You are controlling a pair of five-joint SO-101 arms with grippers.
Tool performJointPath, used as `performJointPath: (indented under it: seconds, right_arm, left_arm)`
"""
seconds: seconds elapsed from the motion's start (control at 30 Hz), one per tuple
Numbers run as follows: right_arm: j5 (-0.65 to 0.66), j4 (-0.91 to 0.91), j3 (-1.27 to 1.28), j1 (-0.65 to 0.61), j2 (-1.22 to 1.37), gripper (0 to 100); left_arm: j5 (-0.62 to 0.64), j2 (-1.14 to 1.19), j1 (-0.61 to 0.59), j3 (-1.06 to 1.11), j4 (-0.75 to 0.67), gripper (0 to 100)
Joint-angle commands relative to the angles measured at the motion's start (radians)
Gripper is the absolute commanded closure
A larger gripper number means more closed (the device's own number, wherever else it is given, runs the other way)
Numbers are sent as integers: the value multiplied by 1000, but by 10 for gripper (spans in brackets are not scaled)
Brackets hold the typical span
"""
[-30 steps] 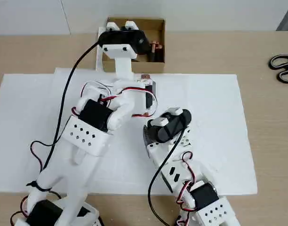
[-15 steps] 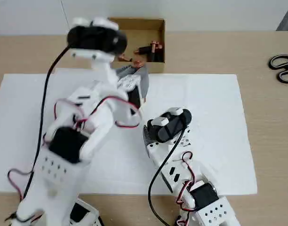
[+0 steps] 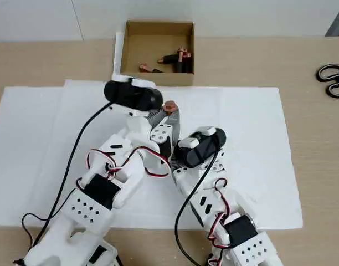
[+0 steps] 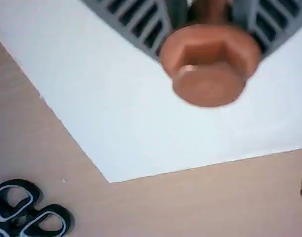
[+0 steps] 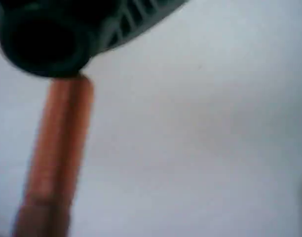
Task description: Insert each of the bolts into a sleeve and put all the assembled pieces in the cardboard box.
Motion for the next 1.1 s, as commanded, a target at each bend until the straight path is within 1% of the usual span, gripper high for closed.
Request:
performJointPath:
  seconds: [0.0, 0.67, 0.8, 1.07]
  right_arm:
    - [-11, -27, -6, -4, -24, 995]
    - [-11, -25, -5, -5, -24, 995]
    - [-11, -25, -5, -5, -24, 995]
    - [-11, -25, -5, -5, -24, 995]
  left_arm:
    - [18, -35, 14, -4, -35, 995]
    - [15, -41, 5, -104, -40, 995]
    - [15, -41, -34, -128, -40, 995]
    - [17, -35, 9, -113, -35, 995]
